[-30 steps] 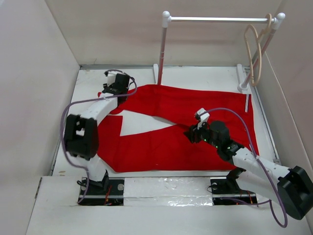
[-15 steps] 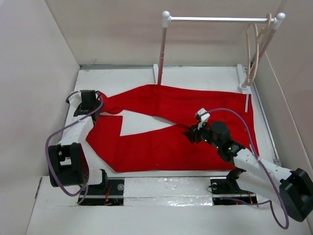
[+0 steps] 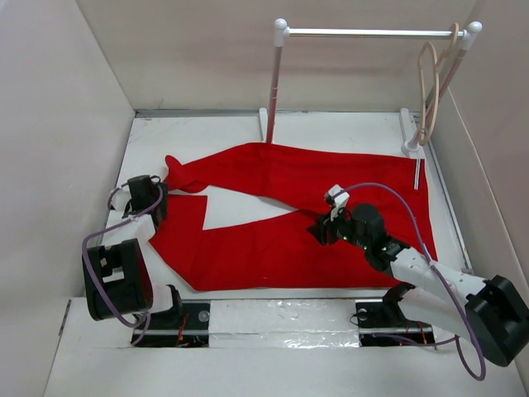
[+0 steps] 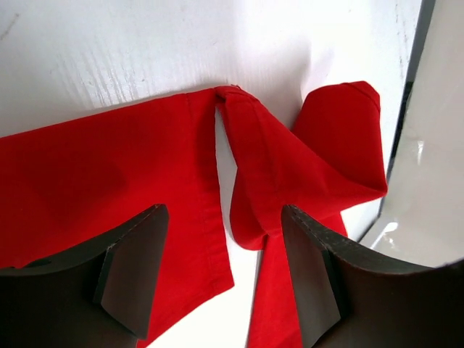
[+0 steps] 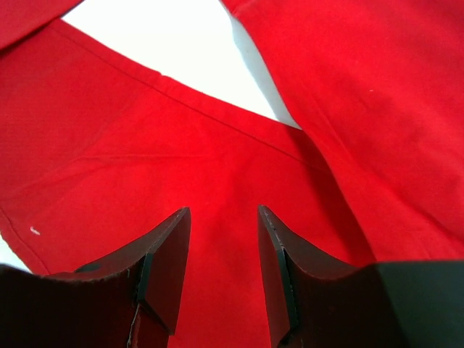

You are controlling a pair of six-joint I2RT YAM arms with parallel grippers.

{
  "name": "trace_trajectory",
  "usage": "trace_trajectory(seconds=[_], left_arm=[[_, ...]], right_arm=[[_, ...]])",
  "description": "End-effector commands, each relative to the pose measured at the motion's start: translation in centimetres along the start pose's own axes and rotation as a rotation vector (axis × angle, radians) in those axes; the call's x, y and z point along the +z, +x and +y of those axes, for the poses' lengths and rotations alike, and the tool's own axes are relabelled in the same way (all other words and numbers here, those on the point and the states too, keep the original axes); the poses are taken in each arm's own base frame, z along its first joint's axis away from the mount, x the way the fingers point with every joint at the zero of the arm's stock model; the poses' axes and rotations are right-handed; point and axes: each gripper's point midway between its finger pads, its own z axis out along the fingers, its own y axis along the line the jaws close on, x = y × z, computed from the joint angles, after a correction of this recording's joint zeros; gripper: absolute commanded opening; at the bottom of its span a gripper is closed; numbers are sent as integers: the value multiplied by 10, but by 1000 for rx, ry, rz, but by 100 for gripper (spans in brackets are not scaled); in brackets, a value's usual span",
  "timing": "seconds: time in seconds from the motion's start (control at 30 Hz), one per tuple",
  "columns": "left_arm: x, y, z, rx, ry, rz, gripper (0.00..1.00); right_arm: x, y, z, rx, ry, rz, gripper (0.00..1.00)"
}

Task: Place the trousers on the hanger
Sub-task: Flatten out the trousers at the center of the board.

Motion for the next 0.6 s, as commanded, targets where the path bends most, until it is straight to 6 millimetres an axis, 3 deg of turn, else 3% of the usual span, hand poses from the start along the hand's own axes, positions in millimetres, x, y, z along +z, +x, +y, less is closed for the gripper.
trace_trajectory(seconds=[0.0,0.2,0.33,0.43,0.5,0.57], left_arm=[[4,-1,-22,-106,125,-3,62],[16,9,-26,-119,171,37,63],[20,10,-42,-113,243,46,60],[22,6,-56,-80,294,28,45],[24,2,-66,-57,312,16,29],[27,2,-72,-26,320,15,21]], right_arm=[[6,-33,13,-44,-63,-90,48],[13,-29,23,-65,-96,-65,48],[16,-27,27,-74,-103,-54,48],[18,-27,25,-76,-93,-52,48],[19,-26,28,-81,-100,-51,48],[20,-25,27,-80,-99,-47,47]])
